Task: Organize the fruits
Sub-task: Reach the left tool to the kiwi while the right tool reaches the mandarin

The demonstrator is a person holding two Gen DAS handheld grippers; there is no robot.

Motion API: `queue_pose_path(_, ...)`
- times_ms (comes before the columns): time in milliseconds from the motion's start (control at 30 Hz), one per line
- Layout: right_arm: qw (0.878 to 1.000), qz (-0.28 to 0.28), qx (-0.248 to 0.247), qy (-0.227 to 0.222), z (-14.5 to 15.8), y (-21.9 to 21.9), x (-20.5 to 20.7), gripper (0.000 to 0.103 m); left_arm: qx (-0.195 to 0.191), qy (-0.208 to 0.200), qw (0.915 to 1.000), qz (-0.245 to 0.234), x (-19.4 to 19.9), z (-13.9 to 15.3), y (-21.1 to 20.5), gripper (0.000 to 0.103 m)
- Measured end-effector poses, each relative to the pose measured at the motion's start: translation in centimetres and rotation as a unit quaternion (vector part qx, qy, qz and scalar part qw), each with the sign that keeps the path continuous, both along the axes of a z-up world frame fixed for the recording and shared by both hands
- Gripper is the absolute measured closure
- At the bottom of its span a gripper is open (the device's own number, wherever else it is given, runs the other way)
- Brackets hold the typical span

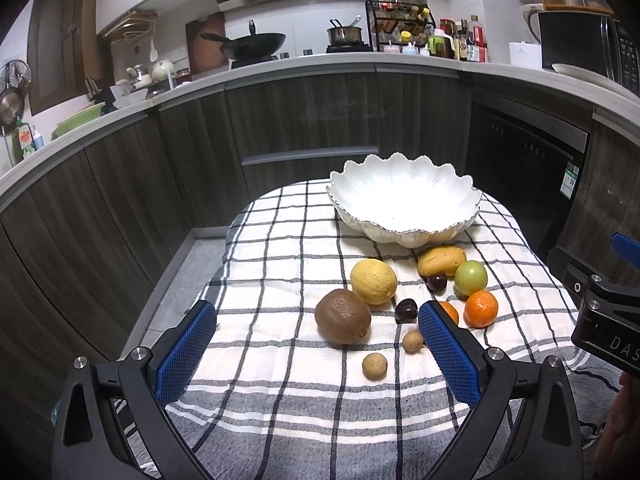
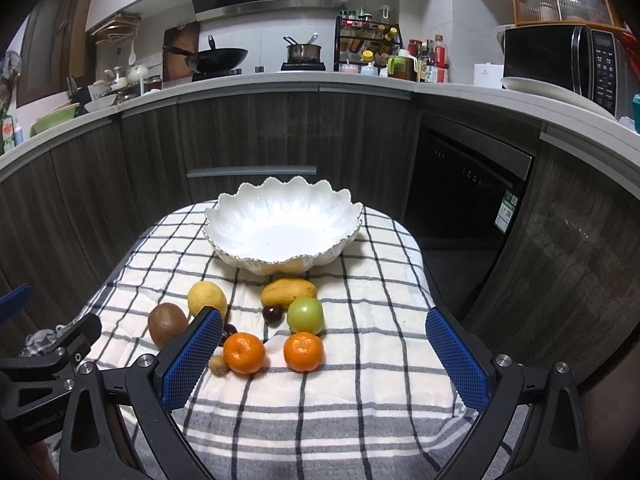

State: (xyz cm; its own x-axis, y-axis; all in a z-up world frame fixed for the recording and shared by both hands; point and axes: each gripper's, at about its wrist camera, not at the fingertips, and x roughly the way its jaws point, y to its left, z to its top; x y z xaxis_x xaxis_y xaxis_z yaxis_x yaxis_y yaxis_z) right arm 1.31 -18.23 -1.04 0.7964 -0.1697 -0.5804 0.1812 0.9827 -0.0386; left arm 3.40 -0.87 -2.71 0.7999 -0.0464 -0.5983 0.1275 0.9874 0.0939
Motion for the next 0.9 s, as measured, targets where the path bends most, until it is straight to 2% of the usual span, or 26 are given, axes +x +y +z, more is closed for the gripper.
queue_pose_path(567,0.999,-0.003,-0.014,0.045,-3.5,-0.6,4.9,0.0,0.018,0.047,0.9987,-0.009,5.6,-4.1,-1.4,0.0)
queue_pose_path(733,0.996,-0.012,-0.005,0.086,-5.9,-0.7,6.6,0.0,0.03,0.07,0.9971,-0.008,7.5,-5.8,-1.5,0.005)
queue_pose_path(900,0.994,-0.01,0.009,0.108,-7.7,-1.2,7.6,0.007,0.035,0.09,0.9952,-0.016,8.6,-7.1,-1.9,0.005)
